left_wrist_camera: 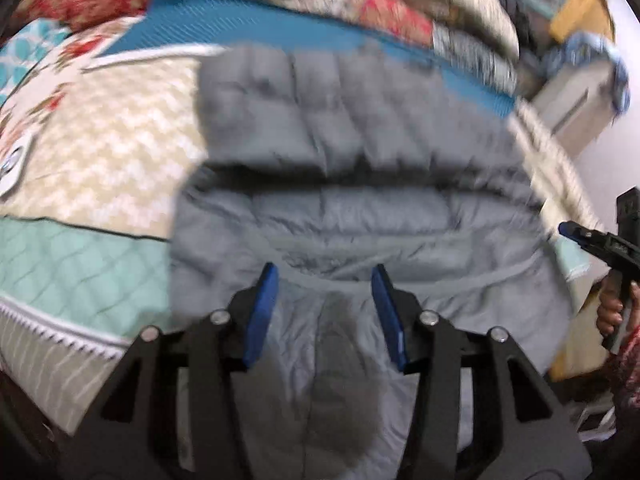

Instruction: Fold large clothes

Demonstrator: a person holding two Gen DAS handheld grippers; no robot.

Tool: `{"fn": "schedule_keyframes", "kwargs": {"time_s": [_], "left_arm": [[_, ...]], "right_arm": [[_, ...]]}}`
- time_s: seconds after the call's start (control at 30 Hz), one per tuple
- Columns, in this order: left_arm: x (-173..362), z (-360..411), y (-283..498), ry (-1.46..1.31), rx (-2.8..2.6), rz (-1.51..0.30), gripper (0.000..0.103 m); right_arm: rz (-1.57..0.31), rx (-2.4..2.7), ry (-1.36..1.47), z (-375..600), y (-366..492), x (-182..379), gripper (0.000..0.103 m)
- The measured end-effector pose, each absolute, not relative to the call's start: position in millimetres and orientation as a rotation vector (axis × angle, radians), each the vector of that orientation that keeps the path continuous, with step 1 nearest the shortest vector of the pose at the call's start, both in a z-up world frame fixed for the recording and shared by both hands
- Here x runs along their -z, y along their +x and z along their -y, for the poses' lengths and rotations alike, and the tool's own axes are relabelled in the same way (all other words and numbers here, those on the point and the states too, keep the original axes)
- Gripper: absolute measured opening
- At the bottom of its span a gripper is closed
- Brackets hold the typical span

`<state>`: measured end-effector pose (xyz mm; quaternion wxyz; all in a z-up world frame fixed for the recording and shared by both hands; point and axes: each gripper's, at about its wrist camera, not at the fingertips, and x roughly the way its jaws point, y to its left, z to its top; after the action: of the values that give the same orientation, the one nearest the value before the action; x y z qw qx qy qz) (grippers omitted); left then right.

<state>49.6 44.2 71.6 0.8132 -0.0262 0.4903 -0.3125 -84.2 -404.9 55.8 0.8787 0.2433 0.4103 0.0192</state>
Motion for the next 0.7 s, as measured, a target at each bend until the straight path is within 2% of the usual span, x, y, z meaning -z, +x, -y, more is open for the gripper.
{"fn": "schedule_keyframes", "kwargs": {"time_s": [0.1, 0.23, 0.4, 0.6, 0.7], "left_arm": [[-92, -44, 41, -0.137, 0.731, -1.015, 0.046], [-100, 7, 7, -0.092, 0.929, -1.017, 0.046], [-70, 56, -22, 0.035, 1.041, -1.083, 0.046], [-23, 70, -10, 0.124, 0.940, -1.191, 0.040], [-17, 68, -1, 0.077, 0.925, -1.218, 0.037]], "right_arm": [[-0.837, -0.050, 0.441, 405, -22, -88, 0.067], [-0.898, -0.065, 0.298, 387, 100, -108, 0.073], [-1.047, 0.007, 0.135, 366, 232, -79, 0.073], [-1.220, 0.085, 0.079, 363, 295, -9, 0.073], [-1.171, 0.089, 0.101, 366, 290, -5, 0.041]]}}
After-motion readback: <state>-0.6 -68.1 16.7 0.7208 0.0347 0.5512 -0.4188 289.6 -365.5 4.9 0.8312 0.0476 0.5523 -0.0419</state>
